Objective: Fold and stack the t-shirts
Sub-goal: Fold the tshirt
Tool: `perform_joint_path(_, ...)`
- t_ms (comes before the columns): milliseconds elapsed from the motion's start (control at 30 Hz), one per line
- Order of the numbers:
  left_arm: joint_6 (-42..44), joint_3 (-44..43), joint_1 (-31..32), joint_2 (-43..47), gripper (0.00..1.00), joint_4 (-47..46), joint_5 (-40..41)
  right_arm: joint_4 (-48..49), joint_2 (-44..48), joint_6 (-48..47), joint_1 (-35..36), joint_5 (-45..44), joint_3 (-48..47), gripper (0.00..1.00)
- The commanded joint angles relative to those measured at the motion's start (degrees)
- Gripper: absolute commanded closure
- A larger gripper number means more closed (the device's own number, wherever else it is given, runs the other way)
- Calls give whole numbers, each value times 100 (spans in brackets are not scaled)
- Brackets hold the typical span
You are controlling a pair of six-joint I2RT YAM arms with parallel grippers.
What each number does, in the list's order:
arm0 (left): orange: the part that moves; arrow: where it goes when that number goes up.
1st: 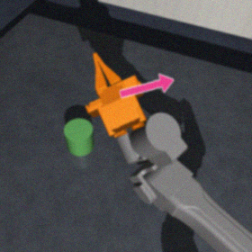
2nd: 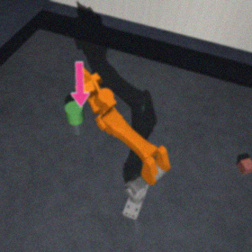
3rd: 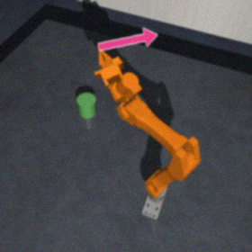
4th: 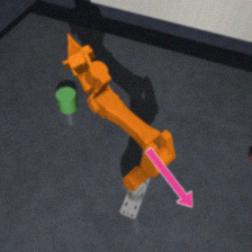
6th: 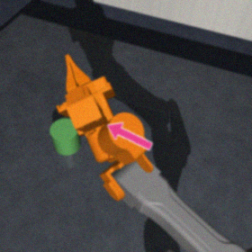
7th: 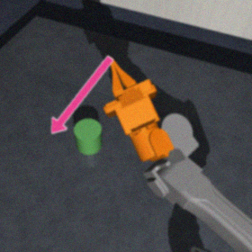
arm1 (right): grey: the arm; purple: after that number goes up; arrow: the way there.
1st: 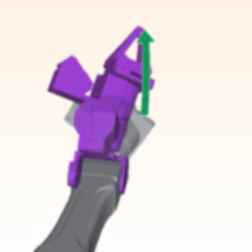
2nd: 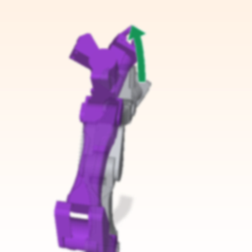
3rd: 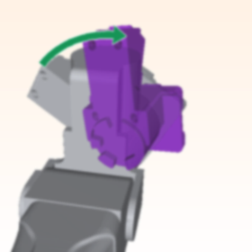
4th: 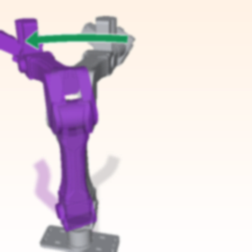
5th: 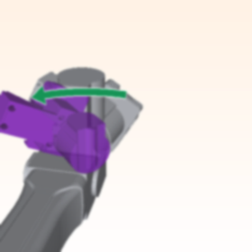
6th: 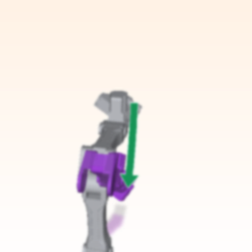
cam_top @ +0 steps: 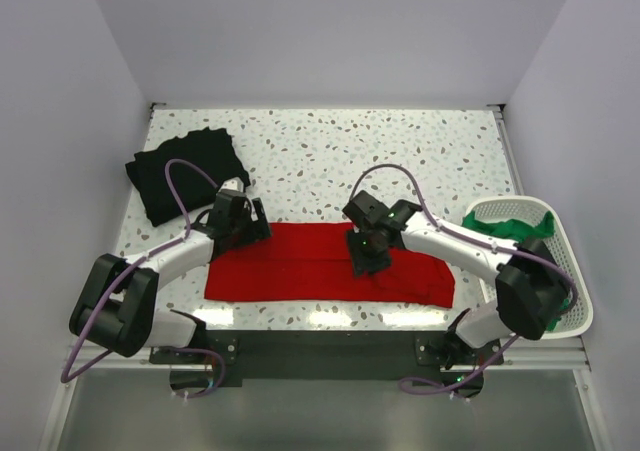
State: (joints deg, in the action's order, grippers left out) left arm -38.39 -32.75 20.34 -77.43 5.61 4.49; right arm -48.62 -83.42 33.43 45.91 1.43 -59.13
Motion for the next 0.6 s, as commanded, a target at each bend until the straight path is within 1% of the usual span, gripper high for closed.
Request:
perform_joint_path(0, -81, 138, 14, 17, 12, 134, 8, 520, -280, -170, 50, 350, 156, 59)
perform_joint_path(367, -81, 129, 14, 9, 12, 125, 26, 318, -816, 41, 41, -520, 420, 60)
perform_joint_path(567, -46, 94, 14, -36, 12, 151, 43, 108, -808, 225, 32, -1021, 385, 59)
